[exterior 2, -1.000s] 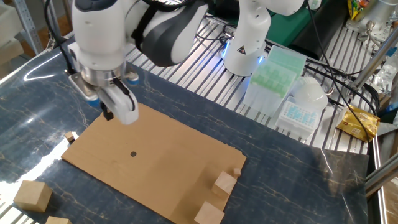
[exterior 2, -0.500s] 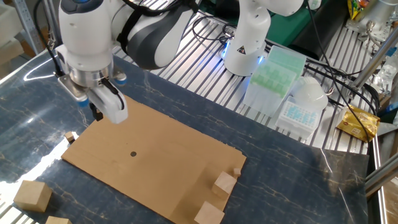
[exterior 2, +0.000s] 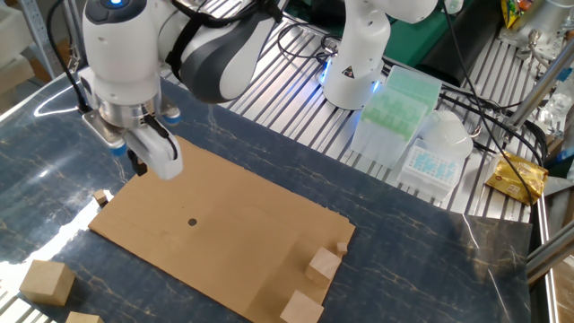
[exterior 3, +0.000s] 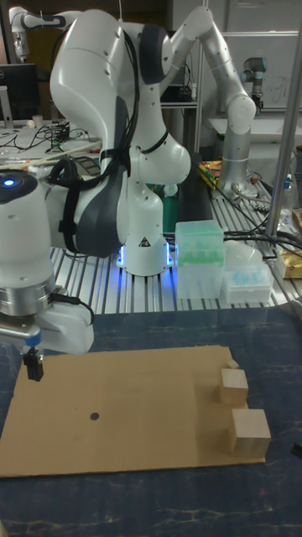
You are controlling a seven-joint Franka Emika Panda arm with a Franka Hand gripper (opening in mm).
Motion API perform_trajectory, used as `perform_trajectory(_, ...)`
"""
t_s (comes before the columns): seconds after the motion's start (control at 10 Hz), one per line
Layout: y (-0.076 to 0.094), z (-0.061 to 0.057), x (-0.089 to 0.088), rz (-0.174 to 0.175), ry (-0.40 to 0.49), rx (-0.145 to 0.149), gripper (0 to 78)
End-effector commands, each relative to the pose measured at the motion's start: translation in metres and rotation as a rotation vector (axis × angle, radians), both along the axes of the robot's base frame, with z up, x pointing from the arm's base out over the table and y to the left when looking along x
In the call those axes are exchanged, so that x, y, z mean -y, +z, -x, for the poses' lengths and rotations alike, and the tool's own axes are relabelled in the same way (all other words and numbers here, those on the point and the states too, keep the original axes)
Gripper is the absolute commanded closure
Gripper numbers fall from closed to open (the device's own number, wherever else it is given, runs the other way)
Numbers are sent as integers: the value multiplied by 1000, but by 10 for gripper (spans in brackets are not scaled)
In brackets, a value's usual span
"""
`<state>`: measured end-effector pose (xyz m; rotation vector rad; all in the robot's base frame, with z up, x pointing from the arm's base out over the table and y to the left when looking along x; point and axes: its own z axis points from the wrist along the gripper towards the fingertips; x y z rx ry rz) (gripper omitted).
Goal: Grab the block and place it at the designated location
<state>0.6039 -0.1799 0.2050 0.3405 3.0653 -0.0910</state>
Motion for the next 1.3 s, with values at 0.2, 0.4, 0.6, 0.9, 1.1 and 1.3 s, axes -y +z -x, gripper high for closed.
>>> perform_trajectory(0.2,2,-2,1,-15,-55,-7,776)
perform_trajectory(0.4,2,-2,0,-61,-63,-7,776)
perform_trajectory(0.6,2,-2,0,-49,-123,-13,776)
perform_trajectory(0.9,2,-2,0,-56,-263,-13,776)
perform_trajectory(1.1,2,-2,0,-54,-293,-11,776)
perform_trajectory(1.3,2,-2,0,-37,-316,-3,776)
